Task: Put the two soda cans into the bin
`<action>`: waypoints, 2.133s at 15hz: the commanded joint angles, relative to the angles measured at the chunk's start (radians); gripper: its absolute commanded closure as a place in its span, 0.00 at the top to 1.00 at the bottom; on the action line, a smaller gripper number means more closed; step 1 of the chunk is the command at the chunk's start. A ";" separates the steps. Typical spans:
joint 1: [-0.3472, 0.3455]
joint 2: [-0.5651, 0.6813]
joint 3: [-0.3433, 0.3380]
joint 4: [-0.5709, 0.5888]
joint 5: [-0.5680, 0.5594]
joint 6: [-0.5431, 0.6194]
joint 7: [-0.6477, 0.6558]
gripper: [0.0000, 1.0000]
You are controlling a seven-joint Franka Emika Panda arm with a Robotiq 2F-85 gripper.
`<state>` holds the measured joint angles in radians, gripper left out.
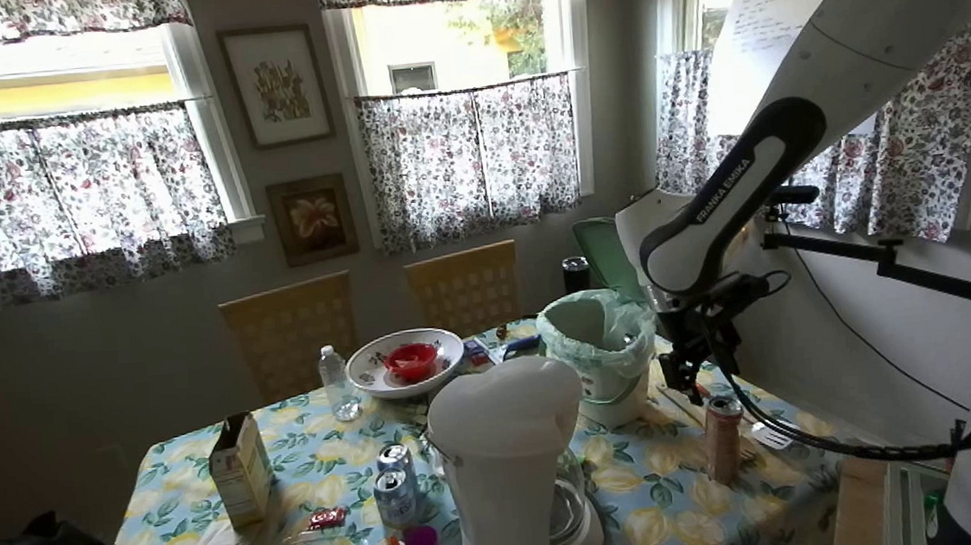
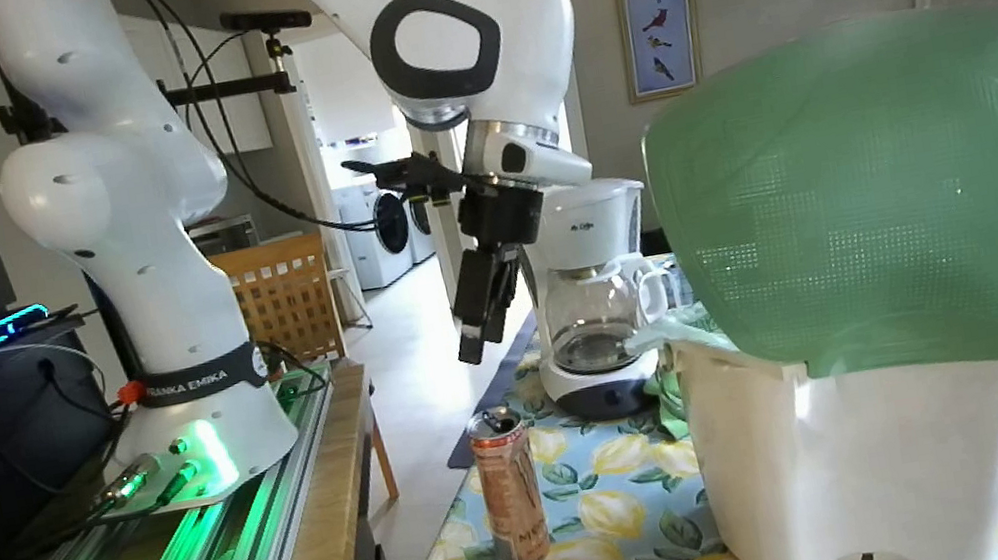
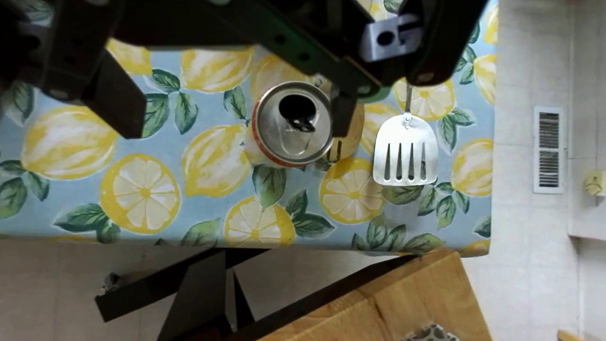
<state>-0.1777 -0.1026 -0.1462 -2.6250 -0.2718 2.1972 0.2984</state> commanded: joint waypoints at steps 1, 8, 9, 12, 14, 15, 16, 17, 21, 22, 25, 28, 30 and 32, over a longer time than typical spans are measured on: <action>-0.022 -0.017 -0.010 -0.053 -0.118 0.079 -0.056 1.00; -0.051 0.021 -0.032 -0.092 -0.244 0.239 -0.057 1.00; -0.053 0.027 -0.035 -0.096 -0.249 0.256 -0.055 1.00; -0.055 0.044 -0.037 -0.105 -0.248 0.296 -0.064 1.00; -0.055 0.057 -0.039 -0.110 -0.248 0.314 -0.067 1.00; -0.055 0.066 -0.041 -0.108 -0.250 0.321 -0.066 1.00; -0.054 0.073 -0.042 -0.108 -0.247 0.328 -0.068 1.00; -0.054 0.081 -0.044 -0.109 -0.252 0.335 -0.065 1.00; -0.050 0.111 -0.053 -0.107 -0.260 0.354 -0.061 1.00; -0.048 0.119 -0.055 -0.106 -0.264 0.357 -0.059 1.00; -0.045 0.135 -0.061 -0.104 -0.277 0.361 -0.055 1.00; -0.044 0.147 -0.069 -0.102 -0.291 0.361 -0.053 0.72; -0.042 0.153 -0.073 -0.100 -0.300 0.361 -0.051 0.63; -0.041 0.156 -0.076 -0.100 -0.301 0.362 -0.050 0.47</action>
<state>-0.2217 0.0375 -0.2058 -2.7224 -0.5380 2.5290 0.2440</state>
